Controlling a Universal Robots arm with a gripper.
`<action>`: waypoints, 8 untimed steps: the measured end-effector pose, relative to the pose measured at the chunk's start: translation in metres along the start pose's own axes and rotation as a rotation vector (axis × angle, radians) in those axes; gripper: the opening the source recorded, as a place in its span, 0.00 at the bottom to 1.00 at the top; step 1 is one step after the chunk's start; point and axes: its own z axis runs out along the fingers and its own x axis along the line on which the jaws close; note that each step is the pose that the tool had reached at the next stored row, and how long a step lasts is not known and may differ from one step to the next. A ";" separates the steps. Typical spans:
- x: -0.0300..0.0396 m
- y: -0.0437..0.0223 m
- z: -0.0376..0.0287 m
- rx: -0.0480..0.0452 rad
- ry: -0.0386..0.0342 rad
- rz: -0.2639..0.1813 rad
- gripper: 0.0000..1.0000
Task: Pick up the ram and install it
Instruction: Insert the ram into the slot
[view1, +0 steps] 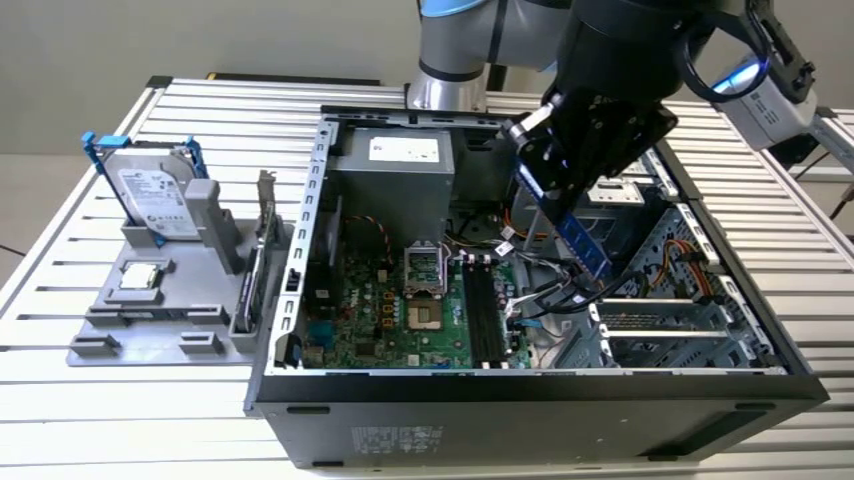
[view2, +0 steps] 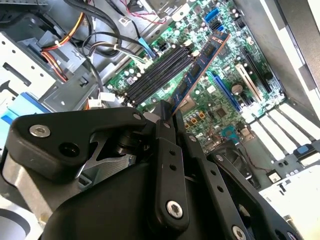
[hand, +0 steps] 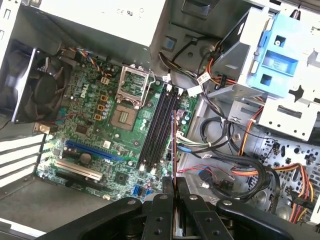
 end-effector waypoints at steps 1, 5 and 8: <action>0.0000 0.0000 0.0000 0.0001 0.0000 0.004 0.00; 0.0000 0.0000 0.0000 0.0001 -0.0003 0.021 0.00; -0.0001 0.0001 0.0001 0.0002 -0.0005 0.033 0.00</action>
